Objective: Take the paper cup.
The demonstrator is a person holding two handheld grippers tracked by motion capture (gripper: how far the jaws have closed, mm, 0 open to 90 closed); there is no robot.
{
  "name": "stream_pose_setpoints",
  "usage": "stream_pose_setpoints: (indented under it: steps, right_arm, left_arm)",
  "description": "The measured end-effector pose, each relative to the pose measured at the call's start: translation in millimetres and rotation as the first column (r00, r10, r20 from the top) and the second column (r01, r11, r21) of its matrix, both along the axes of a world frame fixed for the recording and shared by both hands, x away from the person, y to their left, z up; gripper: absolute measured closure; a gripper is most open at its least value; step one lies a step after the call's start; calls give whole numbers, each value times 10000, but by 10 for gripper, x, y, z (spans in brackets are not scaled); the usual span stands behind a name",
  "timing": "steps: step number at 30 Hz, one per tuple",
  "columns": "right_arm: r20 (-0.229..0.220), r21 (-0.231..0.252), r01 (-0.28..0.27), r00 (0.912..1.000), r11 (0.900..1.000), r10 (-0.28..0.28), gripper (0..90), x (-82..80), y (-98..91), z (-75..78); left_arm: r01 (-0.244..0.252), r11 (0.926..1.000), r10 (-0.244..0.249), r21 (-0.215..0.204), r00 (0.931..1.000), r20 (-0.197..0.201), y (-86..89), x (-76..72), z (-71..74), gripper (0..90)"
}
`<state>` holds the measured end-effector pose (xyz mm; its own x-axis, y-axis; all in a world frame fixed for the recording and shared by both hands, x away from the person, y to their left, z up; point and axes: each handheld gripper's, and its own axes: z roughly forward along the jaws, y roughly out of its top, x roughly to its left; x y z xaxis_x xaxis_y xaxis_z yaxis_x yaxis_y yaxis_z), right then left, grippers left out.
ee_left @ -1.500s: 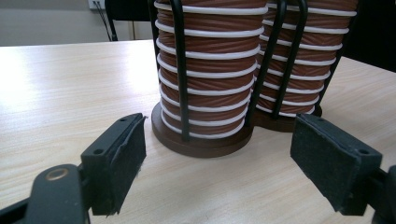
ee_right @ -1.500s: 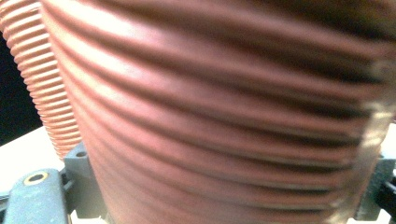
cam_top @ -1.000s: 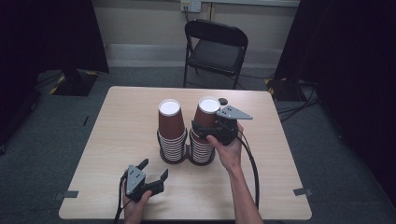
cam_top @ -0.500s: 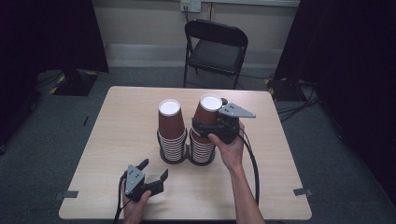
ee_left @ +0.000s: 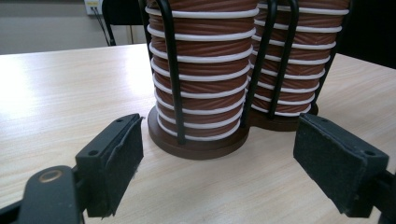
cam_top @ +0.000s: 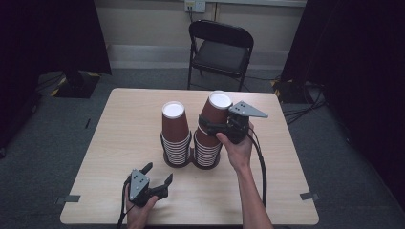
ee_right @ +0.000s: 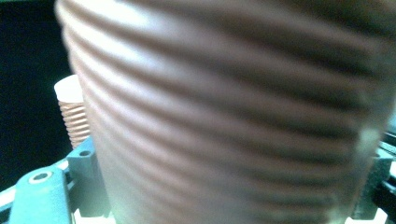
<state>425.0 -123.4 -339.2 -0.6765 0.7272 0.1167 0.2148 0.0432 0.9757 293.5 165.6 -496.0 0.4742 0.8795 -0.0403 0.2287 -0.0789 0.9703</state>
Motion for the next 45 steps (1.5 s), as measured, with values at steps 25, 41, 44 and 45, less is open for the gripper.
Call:
stream_pose_setpoints:
  steps: [25, 41, 44, 45]
  right_arm:
    - [29, 992, -74, 10000, 9950, 71, 130, -91, -113, 216]
    - [19, 1970, 477, 9988, 9792, -491, 130, -186, -479, 294]
    - [-21, 2090, 707, 9974, 9754, -718, 130, -219, -565, 285]
    - [-59, 2147, 760, 9971, 9737, -765, 130, -227, -587, 278]
  left_arm:
    - [2, 10000, -3, -75, 9999, -130, 3, 17, 1, 160]
    - [301, 9995, -305, -115, 9988, -379, 3, 45, 3, 182]
    - [296, 9994, -304, -168, 9983, -489, 9, 59, 3, 208]
    - [283, 9994, -291, -184, 9985, -474, 6, 57, 3, 208]
